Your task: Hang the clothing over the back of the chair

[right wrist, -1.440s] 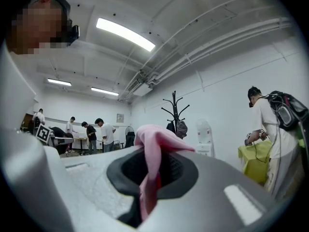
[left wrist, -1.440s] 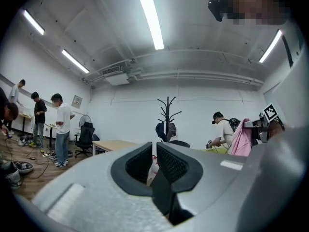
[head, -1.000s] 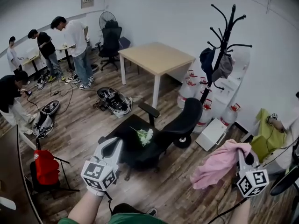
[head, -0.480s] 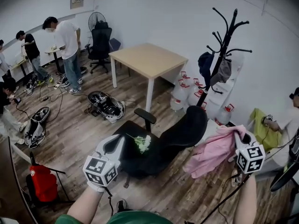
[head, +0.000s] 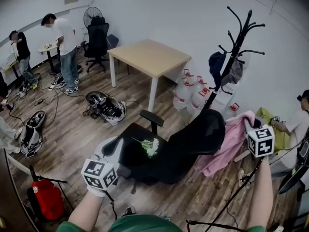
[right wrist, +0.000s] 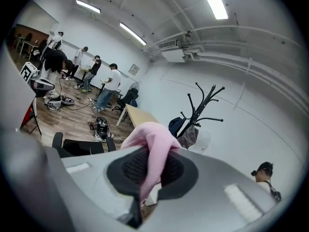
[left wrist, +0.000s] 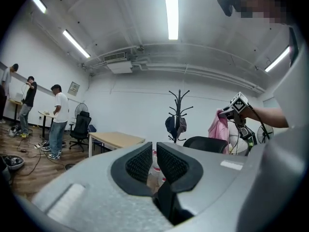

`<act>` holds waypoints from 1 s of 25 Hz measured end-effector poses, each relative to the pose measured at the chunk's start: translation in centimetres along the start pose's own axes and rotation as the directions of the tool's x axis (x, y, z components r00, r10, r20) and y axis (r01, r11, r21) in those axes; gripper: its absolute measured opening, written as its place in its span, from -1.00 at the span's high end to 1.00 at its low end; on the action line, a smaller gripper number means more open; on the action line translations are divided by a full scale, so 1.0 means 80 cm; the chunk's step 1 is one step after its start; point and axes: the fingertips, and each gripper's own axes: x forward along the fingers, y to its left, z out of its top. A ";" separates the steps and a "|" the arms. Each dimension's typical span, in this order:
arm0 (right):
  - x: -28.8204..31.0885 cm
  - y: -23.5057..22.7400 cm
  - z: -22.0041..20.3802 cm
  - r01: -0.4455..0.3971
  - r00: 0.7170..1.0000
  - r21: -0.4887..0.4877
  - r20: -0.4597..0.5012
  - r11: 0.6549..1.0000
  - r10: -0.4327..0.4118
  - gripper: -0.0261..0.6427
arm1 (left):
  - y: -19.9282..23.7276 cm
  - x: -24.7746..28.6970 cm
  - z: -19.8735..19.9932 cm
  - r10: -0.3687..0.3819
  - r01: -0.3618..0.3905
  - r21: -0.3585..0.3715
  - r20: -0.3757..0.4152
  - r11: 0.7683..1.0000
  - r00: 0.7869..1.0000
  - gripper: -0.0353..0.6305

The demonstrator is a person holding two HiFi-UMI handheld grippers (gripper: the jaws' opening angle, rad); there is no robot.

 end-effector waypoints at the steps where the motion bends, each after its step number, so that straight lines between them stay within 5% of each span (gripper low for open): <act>1: 0.002 0.001 0.016 0.013 1.000 -0.005 0.009 1.000 -0.013 0.85 | 0.010 -0.003 0.001 0.003 -0.003 0.001 0.000 1.000 1.000 0.78; 17: 0.042 0.099 0.238 0.040 0.992 -0.166 0.123 0.985 -0.020 0.85 | 0.104 -0.074 0.013 0.071 -0.071 0.000 0.009 0.998 0.997 0.78; 20: 0.071 0.144 0.236 -0.026 0.992 -0.162 0.116 0.987 0.045 0.85 | 0.111 -0.083 0.006 0.080 -0.080 -0.021 0.000 0.997 0.997 0.78; 25: 0.127 0.257 0.159 -0.203 0.979 -0.152 0.003 0.967 0.206 0.84 | 0.120 -0.099 -0.009 0.091 -0.091 -0.028 -0.019 0.995 0.996 0.78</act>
